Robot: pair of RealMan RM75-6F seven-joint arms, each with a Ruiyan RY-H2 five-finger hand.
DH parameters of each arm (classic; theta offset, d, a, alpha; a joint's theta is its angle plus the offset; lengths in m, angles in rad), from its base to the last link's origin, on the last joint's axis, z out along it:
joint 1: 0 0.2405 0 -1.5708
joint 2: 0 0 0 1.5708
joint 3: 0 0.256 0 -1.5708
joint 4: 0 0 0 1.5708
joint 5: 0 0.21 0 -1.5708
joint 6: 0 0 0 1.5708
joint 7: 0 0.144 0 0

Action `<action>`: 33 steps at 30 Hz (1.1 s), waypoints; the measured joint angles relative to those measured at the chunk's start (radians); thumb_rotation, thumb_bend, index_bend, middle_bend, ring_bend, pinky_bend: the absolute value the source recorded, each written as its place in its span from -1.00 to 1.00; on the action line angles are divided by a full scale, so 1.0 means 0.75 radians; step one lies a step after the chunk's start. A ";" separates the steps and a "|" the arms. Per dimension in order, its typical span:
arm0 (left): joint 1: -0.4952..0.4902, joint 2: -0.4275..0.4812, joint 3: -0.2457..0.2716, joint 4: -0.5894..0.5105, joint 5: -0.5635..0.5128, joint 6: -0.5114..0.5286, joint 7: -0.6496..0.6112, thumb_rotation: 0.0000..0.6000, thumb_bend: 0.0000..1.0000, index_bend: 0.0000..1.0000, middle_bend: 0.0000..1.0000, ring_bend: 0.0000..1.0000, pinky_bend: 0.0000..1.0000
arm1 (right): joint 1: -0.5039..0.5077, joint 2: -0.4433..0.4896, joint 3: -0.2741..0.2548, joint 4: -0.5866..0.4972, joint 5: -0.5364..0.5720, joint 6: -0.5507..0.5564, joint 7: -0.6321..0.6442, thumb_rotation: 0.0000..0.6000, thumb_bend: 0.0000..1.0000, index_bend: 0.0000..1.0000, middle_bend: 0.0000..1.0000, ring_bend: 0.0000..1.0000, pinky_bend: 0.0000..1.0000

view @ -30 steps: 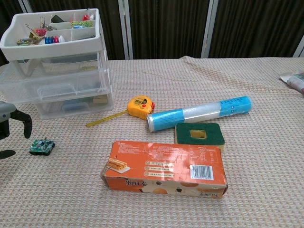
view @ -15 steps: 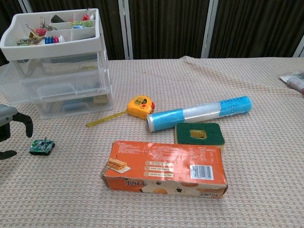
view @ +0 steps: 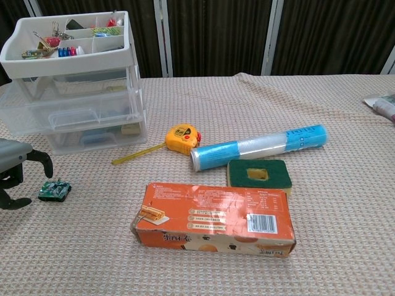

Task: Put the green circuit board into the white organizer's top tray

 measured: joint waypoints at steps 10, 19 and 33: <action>-0.016 -0.032 -0.008 0.027 -0.017 -0.001 0.016 1.00 -0.31 -0.43 0.97 0.90 0.51 | 0.000 0.001 -0.001 0.000 -0.002 -0.001 0.006 1.00 -1.00 -0.91 -1.00 -1.00 -1.00; -0.028 -0.068 -0.014 0.056 -0.036 -0.014 0.017 1.00 -0.30 -0.20 0.97 0.90 0.51 | 0.000 0.001 -0.001 0.001 -0.004 0.002 0.003 1.00 -1.00 -0.91 -1.00 -1.00 -1.00; -0.023 -0.069 -0.002 0.044 0.012 -0.006 -0.026 1.00 -0.10 0.10 0.97 0.90 0.51 | 0.000 0.001 -0.002 0.004 -0.011 0.005 0.010 1.00 -1.00 -0.91 -1.00 -1.00 -1.00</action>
